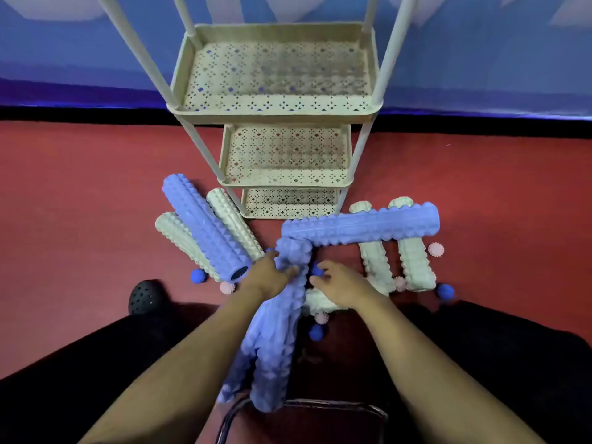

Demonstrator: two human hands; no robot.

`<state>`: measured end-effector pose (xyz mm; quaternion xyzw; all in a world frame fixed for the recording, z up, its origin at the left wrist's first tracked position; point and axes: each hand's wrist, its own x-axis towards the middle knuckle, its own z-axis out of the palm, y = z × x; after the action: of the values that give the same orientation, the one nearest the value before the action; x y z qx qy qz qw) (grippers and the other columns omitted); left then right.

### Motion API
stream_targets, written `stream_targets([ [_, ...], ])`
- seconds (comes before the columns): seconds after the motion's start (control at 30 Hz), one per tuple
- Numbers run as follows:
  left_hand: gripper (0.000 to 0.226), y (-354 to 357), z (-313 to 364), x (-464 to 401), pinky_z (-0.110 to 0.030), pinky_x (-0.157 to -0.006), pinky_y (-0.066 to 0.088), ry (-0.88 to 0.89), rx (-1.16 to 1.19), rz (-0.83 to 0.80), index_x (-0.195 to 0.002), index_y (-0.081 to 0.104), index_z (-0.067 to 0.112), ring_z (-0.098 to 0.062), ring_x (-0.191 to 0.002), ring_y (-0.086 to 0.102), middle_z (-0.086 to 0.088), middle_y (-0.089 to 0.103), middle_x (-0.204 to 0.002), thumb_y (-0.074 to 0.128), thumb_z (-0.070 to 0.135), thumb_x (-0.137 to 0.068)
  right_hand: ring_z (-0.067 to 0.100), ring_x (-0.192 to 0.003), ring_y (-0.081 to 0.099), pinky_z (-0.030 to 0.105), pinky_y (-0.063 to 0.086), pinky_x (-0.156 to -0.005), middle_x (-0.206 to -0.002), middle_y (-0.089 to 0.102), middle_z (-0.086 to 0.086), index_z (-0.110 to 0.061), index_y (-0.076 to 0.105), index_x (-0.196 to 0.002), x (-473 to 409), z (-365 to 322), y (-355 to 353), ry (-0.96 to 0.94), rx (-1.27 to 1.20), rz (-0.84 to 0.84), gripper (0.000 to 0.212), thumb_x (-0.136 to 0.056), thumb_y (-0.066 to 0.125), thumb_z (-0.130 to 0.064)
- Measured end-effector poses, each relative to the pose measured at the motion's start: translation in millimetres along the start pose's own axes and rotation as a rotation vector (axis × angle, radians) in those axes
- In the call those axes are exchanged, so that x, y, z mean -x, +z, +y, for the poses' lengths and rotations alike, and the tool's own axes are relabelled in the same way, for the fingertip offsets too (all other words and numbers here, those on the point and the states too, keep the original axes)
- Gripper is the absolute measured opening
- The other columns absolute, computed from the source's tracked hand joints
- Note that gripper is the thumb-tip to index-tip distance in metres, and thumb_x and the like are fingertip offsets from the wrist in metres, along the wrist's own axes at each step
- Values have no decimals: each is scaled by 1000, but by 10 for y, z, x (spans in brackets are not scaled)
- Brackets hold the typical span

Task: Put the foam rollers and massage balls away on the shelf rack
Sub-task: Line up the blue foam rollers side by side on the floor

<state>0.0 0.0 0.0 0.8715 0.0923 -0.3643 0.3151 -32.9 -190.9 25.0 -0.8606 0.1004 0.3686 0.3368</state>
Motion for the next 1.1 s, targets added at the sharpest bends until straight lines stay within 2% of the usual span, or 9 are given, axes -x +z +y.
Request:
stream_targets([
  [0.17,93,343,-158,-404,-38,-109,39,-145,77,22,-149,34,8,-30,-134,45,-12,42,-147,78,54,-81,21,-126,58,38,46,-105,-139,61,-4,-24,50,-143,-248,183,112,55,-26,-36,56,-95,56,-51],
  [0.27,126,513,-244,-614,-45,-113,38,-193,174,20,-152,26,7,-32,-137,42,-13,39,-151,80,68,-56,22,-127,58,36,45,-105,-137,63,0,-25,48,-146,-343,307,118,67,-16,-21,56,-97,56,-50],
  [0.33,132,615,-339,-757,-47,-112,39,-218,251,32,-150,25,6,-32,-137,43,-14,41,-150,83,67,-48,20,-127,58,34,44,-105,-135,64,-1,-25,47,-148,-356,373,95,68,-31,-16,57,-98,56,-49],
  [0.47,100,655,-368,-796,-43,-104,45,-205,244,79,-134,36,6,-29,-126,53,-9,52,-136,93,47,-62,18,-130,56,32,43,-106,-136,64,-2,-24,47,-148,-331,482,27,63,-64,-1,55,-99,56,-47],
  [0.63,124,632,-352,-683,-47,-105,46,-97,103,33,-140,37,16,-28,-128,51,-5,52,-137,78,81,-42,17,-130,55,30,43,-105,-142,58,-4,-25,46,-149,-215,450,-20,54,-116,-5,56,-98,57,-47],
  [0.73,112,496,-237,-559,-46,-103,50,-20,198,73,-136,43,27,-21,-123,55,2,56,-131,78,84,-46,13,-121,60,29,45,-102,-137,61,-5,-27,46,-147,-115,364,-73,23,-169,14,56,-97,59,-48],
  [0.8,93,334,-119,-441,-43,-99,54,101,338,117,-127,53,33,-12,-115,63,9,66,-123,84,78,-51,12,-124,58,28,44,-101,-136,61,-5,-26,46,-146,-12,283,-158,-2,-189,38,55,-97,60,-46],
  [0.93,55,-59,241,-20,-38,-94,57,358,496,191,-122,63,30,-9,-109,69,8,73,-116,89,39,-75,12,-125,57,26,44,-95,-123,58,-10,-22,49,-144,280,80,-390,-91,-238,79,49,-99,62,-35],
  [1.1,53,-469,587,546,-31,-90,57,501,565,243,-127,63,24,-11,-111,69,6,72,-121,87,28,-80,10,-117,57,25,46,-95,-129,59,-2,-22,48,-143,688,-109,-613,-199,-284,146,56,-94,71,-34],
])
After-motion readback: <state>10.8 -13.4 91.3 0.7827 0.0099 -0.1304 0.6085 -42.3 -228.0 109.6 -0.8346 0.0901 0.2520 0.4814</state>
